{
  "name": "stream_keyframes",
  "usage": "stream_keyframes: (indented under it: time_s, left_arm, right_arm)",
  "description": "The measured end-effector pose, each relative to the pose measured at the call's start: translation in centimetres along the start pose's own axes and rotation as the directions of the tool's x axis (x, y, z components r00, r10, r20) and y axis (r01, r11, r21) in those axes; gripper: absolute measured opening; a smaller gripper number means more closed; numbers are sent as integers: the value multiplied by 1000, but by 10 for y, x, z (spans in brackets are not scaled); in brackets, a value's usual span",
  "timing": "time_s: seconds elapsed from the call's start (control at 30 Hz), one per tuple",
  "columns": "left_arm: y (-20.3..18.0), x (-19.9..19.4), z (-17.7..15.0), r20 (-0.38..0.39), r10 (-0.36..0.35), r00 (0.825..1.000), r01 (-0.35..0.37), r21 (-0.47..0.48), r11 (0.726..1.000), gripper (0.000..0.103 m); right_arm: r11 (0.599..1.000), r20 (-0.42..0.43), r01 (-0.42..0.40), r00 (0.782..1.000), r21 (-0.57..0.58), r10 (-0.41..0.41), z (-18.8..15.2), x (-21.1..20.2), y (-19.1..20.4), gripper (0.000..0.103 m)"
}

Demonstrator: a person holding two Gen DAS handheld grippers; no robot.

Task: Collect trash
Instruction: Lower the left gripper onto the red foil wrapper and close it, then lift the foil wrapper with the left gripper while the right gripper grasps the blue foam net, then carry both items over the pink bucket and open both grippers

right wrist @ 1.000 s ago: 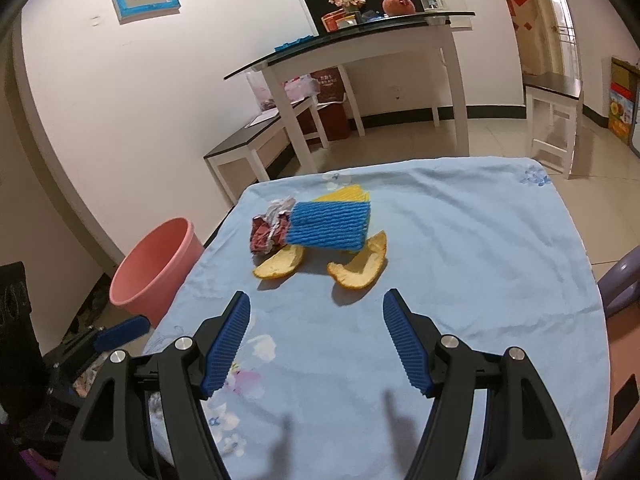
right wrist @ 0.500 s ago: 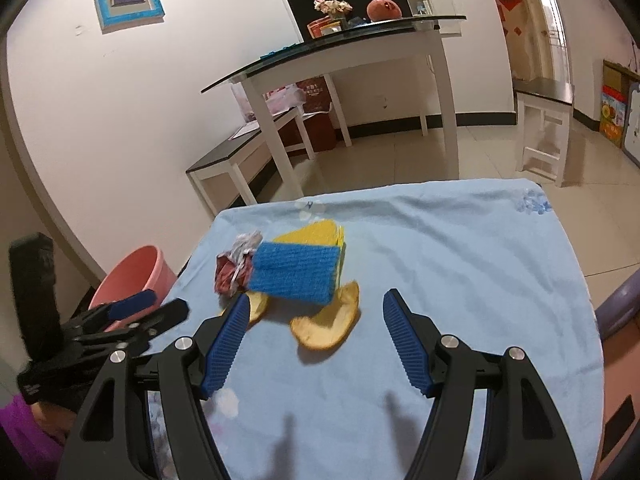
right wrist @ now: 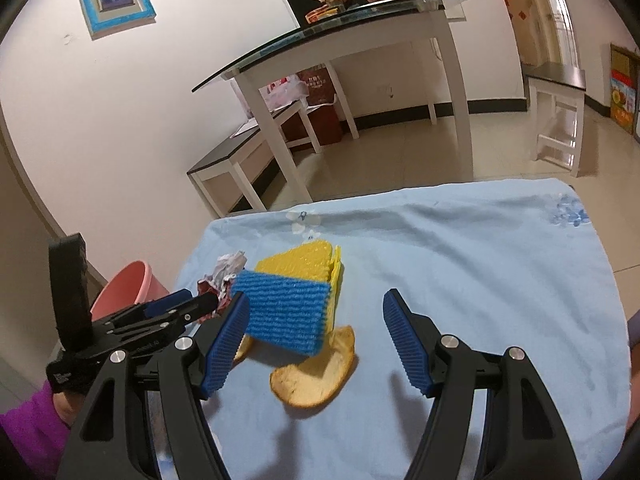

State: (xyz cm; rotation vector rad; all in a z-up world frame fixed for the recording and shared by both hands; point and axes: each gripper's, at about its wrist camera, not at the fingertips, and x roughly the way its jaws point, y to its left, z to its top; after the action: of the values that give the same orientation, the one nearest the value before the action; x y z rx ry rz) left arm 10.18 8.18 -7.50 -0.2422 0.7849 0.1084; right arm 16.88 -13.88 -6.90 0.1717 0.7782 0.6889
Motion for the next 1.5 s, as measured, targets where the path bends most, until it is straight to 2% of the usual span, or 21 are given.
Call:
stream_keyframes:
  time_s: [0.07, 0.17, 0.23, 0.4, 0.43, 0.5, 0.53, 0.6, 0.7, 1.0, 1.1, 1.23, 1.5]
  left_arm:
    - [1, 7, 1, -15, 0, 1000, 0, 2, 1000, 61]
    - [2, 13, -1, -33, -15, 999, 15, -2, 1000, 51]
    - [1, 13, -1, -23, -33, 999, 33, 0, 999, 41]
    - [0, 10, -2, -9, -34, 999, 34, 8, 999, 31]
    - [-1, 9, -3, -5, -36, 999, 36, 4, 999, 25]
    - [0, 6, -3, 1, -33, 999, 33, 4, 999, 16]
    - [0, 6, -2, 2, -35, 999, 35, 3, 999, 16]
    - [-2, 3, -2, 9, -39, 999, 39, 8, 999, 16]
    - [-4, -1, -4, 21, -40, 999, 39, 20, 999, 15]
    - [-8, -36, -3, 95, -34, 995, 33, 17, 999, 15]
    - [-4, -57, -5, 136, -10, 991, 9, 7, 1000, 15]
    - [10, -87, -10, 186, 53, 981, -50, -20, 999, 15]
    - [55, -128, -23, 211, 186, 960, -165, -111, 980, 15]
  right_arm:
    - [1000, -3, -13, 1000, 11, 13, 2, 5, -2, 68]
    - [1000, -12, -23, 1000, 13, 23, 4, 13, -5, 68]
    - [999, -26, -28, 999, 19, 29, 4, 20, -6, 68]
    - [996, -72, -70, 995, 59, 74, 3, 35, -11, 68]
    - [995, -78, -76, 994, 63, 81, 3, 38, -11, 67]
    - [994, -93, -87, 991, 64, 93, 2, 42, -11, 54]
    - [993, -106, -97, 989, 65, 104, 2, 43, -10, 49]
    - [991, -125, -114, 985, 64, 121, 1, 45, -8, 22]
    - [991, -127, -123, 983, 59, 129, 0, 41, -6, 9]
    - [992, 0, -121, 993, 38, 121, 5, -7, 6, 7]
    - [991, 38, -132, 991, 13, 131, 9, -20, 20, 7]
    - [985, 63, -167, 984, -34, 169, 14, -29, 49, 7]
    - [959, 35, -246, 967, -141, 253, 13, -16, 128, 7]
